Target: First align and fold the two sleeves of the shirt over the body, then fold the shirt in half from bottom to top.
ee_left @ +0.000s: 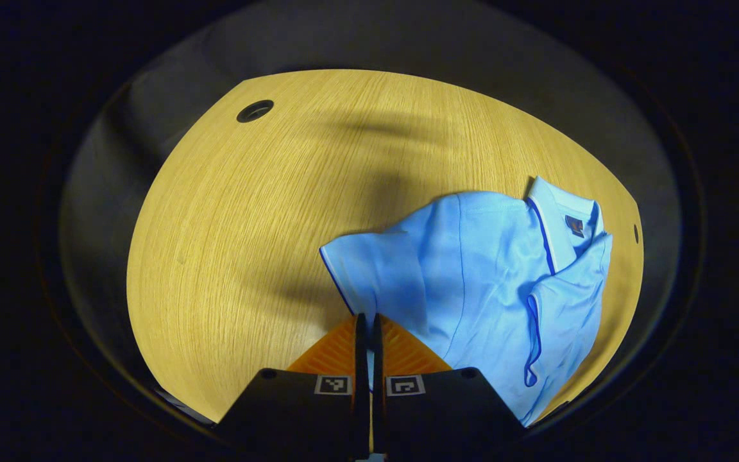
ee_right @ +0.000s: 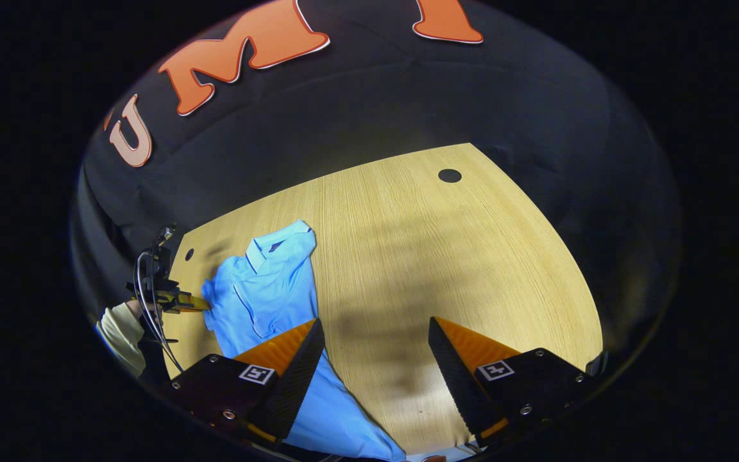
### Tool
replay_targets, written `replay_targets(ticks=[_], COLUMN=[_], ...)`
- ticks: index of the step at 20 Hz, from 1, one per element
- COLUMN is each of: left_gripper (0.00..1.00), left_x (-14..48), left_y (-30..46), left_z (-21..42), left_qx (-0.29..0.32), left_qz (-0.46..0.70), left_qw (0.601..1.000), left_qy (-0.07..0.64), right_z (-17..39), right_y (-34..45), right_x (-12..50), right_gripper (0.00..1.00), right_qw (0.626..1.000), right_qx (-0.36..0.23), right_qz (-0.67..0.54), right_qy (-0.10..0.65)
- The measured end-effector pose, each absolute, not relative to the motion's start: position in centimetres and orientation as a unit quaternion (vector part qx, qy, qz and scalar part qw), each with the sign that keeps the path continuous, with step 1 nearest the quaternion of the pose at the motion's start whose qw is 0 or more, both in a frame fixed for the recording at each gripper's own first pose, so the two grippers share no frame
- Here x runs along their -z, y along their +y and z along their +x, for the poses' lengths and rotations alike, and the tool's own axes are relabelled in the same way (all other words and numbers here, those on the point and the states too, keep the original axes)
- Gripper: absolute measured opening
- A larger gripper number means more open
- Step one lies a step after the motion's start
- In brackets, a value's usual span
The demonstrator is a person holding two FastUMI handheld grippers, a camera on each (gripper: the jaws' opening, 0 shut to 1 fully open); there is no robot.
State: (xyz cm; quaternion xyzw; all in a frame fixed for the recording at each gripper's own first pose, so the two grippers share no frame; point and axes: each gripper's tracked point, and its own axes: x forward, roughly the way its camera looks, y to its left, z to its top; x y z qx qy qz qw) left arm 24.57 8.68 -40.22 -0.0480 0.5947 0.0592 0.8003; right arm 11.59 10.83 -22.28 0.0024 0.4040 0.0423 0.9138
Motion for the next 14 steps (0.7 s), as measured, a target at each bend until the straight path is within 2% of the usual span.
replay_targets(ticks=[6,10,14], left_gripper=[0.06,0.05,0.06], left_x=[34.0,30.2,28.3], left_y=[5.6,0.3,-7.4], left_z=[25.4,25.6,25.0], left_qx=[-0.02,0.031,0.088], left_qz=[-0.026,-0.011,-0.014], left_qw=[0.835,0.85,0.846], left_qy=[0.549,0.526,0.525], right_z=[12.3,12.2,12.1], right_y=[10.0,9.5,8.5], right_x=[21.2,20.3,19.5], right_gripper=[0.99,0.99,0.99], right_qw=[0.923,0.926,0.93], right_qx=[-0.042,-0.05,-0.051], right_qz=[-0.005,0.0,-0.003], right_qy=[0.383,0.375,0.364])
